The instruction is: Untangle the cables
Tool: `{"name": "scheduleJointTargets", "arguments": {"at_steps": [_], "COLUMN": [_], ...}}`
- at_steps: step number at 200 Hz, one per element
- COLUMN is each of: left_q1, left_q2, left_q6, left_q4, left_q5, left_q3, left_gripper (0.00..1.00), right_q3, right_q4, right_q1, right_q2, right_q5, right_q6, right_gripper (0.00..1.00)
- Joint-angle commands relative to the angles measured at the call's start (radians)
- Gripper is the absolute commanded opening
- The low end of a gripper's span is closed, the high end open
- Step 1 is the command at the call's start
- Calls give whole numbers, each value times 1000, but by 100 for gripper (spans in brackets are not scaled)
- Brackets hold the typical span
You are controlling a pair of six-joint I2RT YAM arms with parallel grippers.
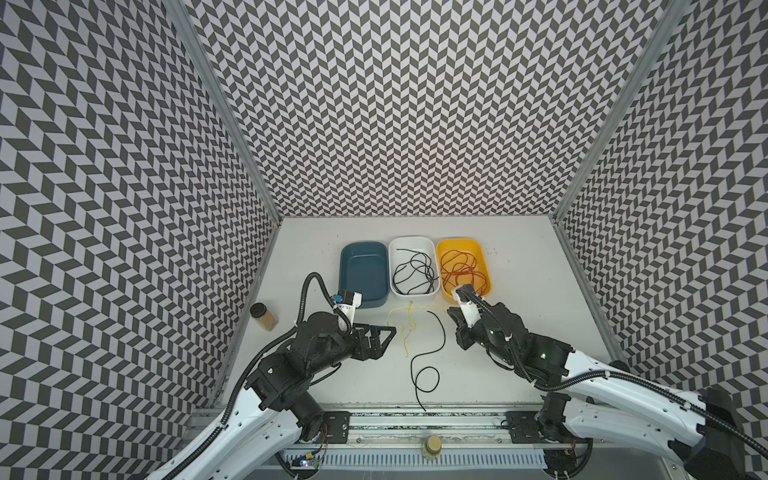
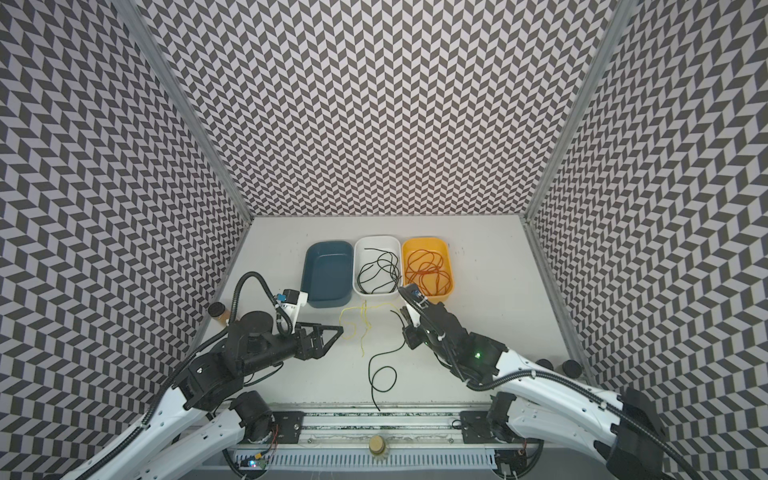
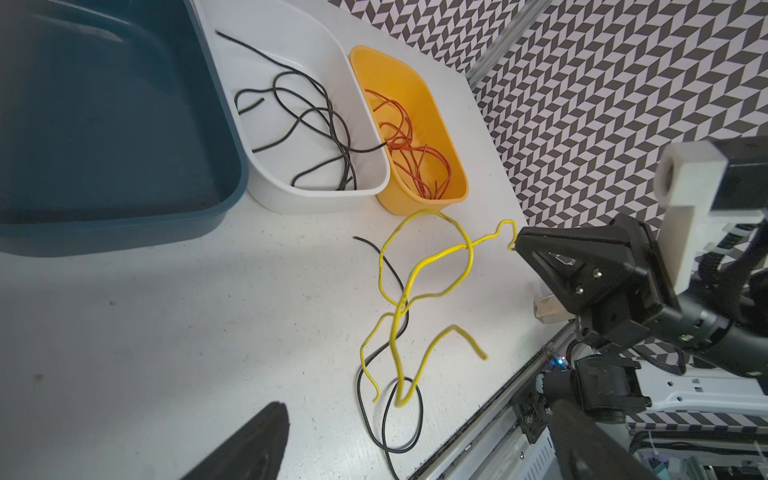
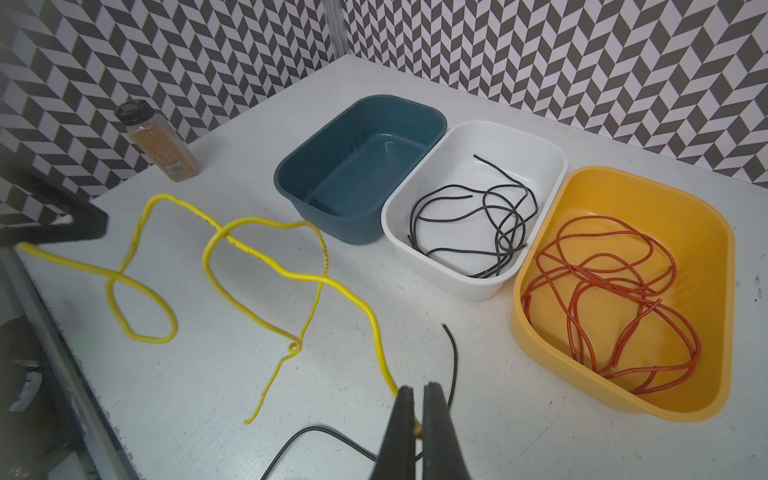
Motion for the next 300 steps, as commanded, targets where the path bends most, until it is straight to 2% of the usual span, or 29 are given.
{"name": "scheduleJointTargets", "arguments": {"at_steps": [1,32,96,151,186,204,230,242,263,300], "left_q1": [-4,6,27,49,55,55,61,62,71,81], "left_q2": [-21,-44,-58,-51,-41,-35,-24,-19,-9,9], "left_q6": [-89,-168,-257,-273,-281,-284,-284,-285,-299,-345], "left_q4": [149,238,351,386,406,408,399,387,348,326], "left_q5": [58,81,143,199,220,219,214,202,171,140], "left_q3": [-37,-72,-140,-158,-165,-164,-152,-140,-112,-78], "left_gripper": [93,67,26,24,11,0,0,0,0,0], "right_q3": [-23,-54,-77,-87,-84,-76,-72,-70,-71,-98], "right_q4": [95,128,152,168,171,162,157,153,153,180], "right_q1": [-5,-11,-25,-41,-49,-48,-48,-50,-50,-50], "right_q2": [-36,-65,-75,-81,-62,-48,-37,-34,-23,-25], "right_q5": [-38,-58,-95,-128,-157,-166,-167,-169,-200,-258], "right_q6": [1,7,23,36,47,48,57,60,67,75], "right_gripper": [0,0,0,0,0,0,0,4,19,40]}}
